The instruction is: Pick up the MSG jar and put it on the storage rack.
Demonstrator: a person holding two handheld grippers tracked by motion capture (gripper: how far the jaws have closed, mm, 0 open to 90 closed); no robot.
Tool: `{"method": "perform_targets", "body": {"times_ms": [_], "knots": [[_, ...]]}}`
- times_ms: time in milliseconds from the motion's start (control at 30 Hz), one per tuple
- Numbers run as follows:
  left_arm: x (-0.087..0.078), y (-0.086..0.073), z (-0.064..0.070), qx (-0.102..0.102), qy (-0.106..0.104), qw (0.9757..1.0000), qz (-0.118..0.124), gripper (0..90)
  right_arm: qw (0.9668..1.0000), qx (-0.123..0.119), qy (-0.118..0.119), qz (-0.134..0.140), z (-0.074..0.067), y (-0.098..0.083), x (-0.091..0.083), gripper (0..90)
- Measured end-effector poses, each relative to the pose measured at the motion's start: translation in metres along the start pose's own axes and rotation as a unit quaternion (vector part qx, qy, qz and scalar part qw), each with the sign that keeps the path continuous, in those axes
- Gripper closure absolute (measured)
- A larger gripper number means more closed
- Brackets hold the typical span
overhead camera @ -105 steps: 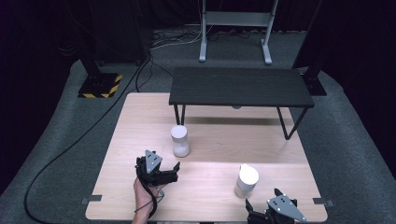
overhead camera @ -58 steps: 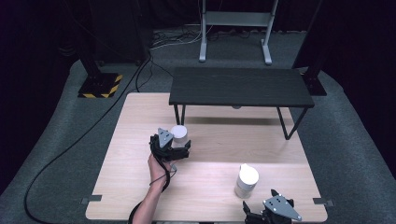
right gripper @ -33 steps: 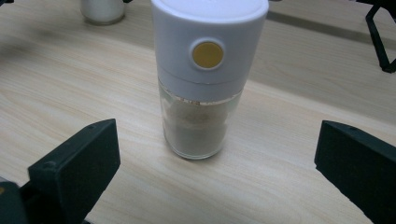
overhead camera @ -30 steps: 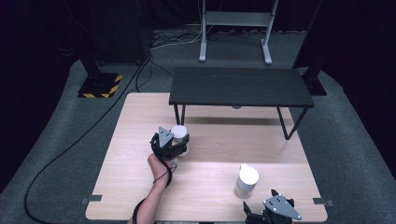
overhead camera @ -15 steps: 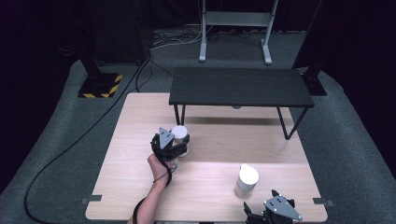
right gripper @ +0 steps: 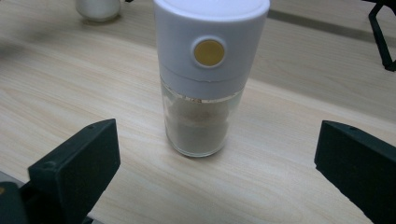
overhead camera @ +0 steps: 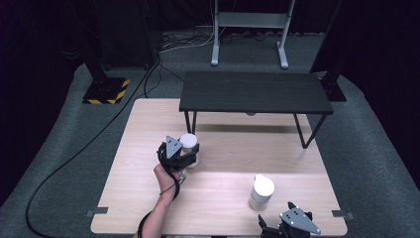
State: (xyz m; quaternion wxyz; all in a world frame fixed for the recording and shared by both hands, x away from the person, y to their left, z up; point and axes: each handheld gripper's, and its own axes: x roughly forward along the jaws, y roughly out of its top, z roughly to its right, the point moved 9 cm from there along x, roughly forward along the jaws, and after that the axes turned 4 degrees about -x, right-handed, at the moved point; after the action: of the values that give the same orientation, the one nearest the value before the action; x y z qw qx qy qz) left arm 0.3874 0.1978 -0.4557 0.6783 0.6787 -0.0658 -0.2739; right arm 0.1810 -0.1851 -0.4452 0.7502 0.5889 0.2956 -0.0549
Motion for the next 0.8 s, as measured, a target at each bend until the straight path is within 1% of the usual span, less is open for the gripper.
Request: {"method": "perform_targets", "body": {"times_ms": [267,333,467,800], "knots": [[-0.004,0.009,0.002,0.008,-0.006,1.0,0.0,34.0,1.0,0.001,-0.001,-0.001,0.0,0.0,0.0,0.0],[-0.005,0.01,0.003,0.006,-0.006,1.0,0.001,33.9,1.0,0.001,-0.001,-0.001,0.0,0.0,0.0,0.0],[-0.007,0.016,0.004,0.009,-0.011,0.9999,0.002,34.0,1.0,0.005,0.0,0.0,0.001,0.0,-0.001,0.0],[-0.009,0.029,0.007,0.015,-0.019,0.9997,0.005,34.0,1.0,0.005,0.0,-0.002,0.002,-0.001,-0.001,0.0]]}}
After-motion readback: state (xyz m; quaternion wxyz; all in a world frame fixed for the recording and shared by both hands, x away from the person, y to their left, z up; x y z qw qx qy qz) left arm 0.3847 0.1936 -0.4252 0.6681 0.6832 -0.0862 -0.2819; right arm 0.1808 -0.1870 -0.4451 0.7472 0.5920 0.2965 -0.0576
